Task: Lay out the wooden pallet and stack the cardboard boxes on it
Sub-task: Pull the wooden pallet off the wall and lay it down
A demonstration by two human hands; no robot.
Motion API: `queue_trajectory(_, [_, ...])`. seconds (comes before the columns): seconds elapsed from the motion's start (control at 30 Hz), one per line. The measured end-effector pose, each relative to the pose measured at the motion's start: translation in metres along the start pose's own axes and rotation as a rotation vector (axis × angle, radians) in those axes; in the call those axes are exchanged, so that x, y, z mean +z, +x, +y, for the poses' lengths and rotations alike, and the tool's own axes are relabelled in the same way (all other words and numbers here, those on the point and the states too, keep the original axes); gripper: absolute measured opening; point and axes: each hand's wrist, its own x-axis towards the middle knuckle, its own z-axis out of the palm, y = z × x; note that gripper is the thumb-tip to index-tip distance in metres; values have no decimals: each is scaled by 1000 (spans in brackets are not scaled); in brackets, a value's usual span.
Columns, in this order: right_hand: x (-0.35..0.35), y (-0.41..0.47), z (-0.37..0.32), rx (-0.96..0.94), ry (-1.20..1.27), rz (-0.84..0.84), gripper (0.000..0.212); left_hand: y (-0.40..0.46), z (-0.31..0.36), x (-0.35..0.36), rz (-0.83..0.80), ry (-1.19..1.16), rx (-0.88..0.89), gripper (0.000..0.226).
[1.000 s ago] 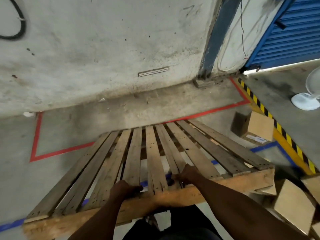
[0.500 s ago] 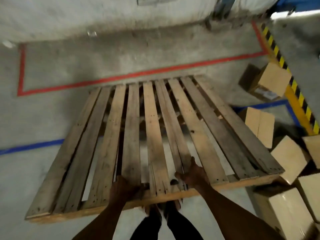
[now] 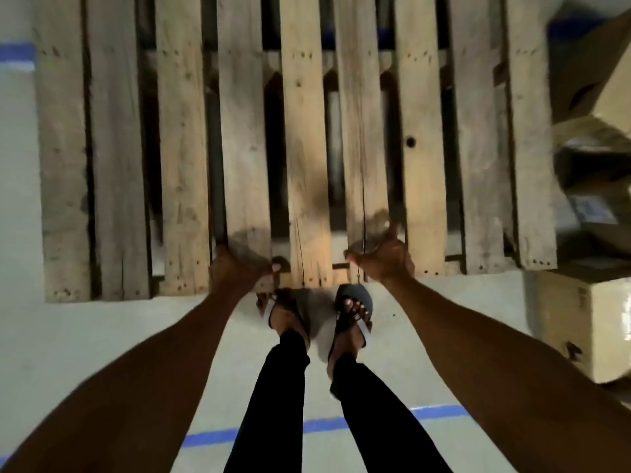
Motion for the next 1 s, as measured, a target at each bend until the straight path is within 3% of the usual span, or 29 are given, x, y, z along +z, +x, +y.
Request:
queue_trajectory(0.13, [33, 29, 20, 12, 5, 20, 140, 17, -22, 25, 18, 37, 70, 118])
queue_trajectory(0.67, [84, 79, 51, -9, 20, 15, 136, 90, -81, 87, 48, -12, 46, 121])
queue_trajectory(1.0, [83, 80, 65, -66, 60, 36, 132, 90, -91, 94, 15, 34, 123, 105])
